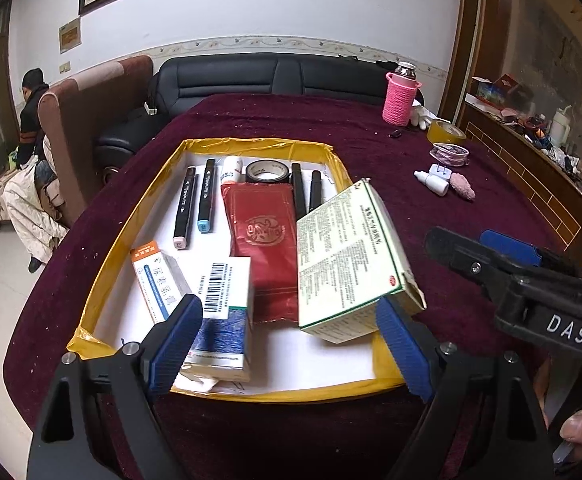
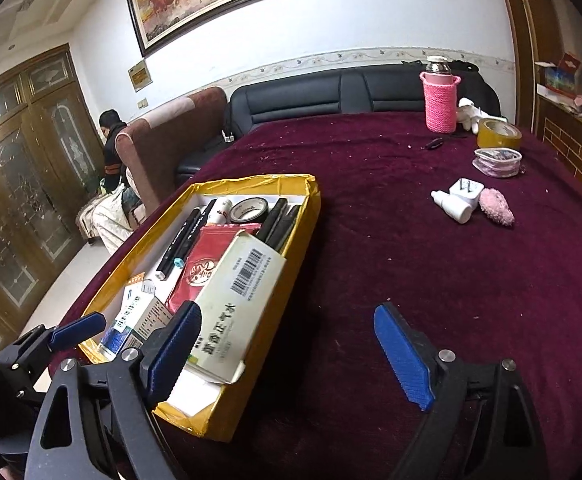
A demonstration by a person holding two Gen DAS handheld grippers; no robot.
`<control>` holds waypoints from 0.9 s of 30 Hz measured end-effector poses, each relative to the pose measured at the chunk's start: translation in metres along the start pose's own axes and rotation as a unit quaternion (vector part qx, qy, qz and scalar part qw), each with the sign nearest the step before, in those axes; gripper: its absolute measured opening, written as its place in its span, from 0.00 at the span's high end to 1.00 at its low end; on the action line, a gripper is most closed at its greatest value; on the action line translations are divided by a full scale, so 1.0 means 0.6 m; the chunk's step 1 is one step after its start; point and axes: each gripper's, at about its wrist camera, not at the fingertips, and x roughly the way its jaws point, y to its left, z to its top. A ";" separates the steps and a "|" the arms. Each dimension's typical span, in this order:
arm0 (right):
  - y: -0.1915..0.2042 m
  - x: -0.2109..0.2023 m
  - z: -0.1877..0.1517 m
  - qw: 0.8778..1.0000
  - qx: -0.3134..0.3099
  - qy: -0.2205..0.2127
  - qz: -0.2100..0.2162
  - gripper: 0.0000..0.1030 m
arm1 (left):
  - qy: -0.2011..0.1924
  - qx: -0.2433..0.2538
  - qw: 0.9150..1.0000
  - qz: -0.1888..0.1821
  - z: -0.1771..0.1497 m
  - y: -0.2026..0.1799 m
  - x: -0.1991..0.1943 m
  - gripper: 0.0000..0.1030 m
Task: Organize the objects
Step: 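Withdraw both grippers from the tray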
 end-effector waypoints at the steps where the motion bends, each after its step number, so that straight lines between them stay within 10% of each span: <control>1: -0.004 -0.002 0.000 1.000 0.003 0.000 0.000 0.11 | -0.001 0.004 1.000 0.002 0.000 -0.004 -0.002 0.15; 27: -0.065 -0.034 -0.010 0.999 0.053 -0.009 0.004 0.10 | -0.020 0.052 0.998 0.040 0.007 -0.064 -0.025 0.12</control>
